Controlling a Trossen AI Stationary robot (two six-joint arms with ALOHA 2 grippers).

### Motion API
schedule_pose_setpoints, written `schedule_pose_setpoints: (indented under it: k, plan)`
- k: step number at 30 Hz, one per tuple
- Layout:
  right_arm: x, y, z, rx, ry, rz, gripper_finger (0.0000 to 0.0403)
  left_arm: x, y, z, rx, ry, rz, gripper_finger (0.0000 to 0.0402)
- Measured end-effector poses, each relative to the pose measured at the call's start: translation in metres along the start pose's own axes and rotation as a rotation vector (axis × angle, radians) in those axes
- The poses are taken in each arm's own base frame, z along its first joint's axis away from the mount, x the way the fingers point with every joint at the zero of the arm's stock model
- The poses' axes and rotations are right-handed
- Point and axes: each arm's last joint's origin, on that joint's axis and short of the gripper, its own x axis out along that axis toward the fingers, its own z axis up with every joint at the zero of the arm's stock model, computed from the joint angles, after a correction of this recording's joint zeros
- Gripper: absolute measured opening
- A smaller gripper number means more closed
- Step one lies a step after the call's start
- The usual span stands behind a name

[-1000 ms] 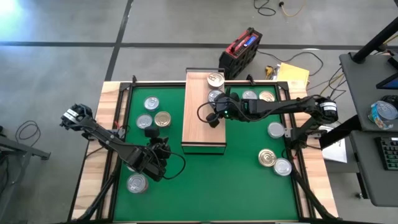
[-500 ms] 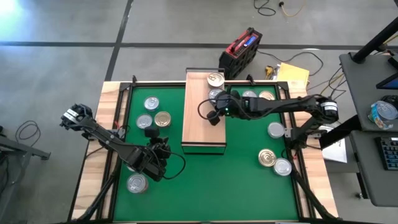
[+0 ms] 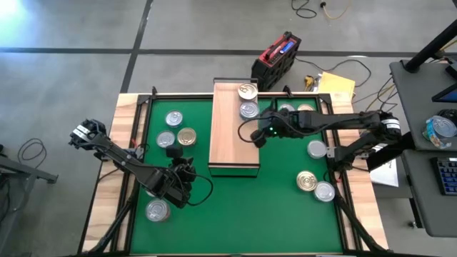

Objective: Stack canned seafood by type on shelf
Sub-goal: Put the bottom light blue tuna can on the shelf

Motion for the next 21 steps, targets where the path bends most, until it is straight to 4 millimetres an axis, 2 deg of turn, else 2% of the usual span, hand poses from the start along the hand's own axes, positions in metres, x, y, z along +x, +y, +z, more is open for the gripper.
schedule_pose_setpoints:
  k: [5,13,21]
  plan:
    - [0.008,-0.012,0.004,0.032,-0.014,-0.087,0.0009,0.0,0.0,0.0,-0.001,-0.003,0.004,0.0]
    - [0.036,-0.024,0.015,0.021,-0.03,-0.14,0.0009,0.0,0.0,0.0,-0.004,-0.005,0.003,0.0]
    - [0.039,-0.022,0.02,0.008,-0.064,-0.123,0.0009,0.0,0.0,0.001,-0.007,-0.006,0.002,0.0]
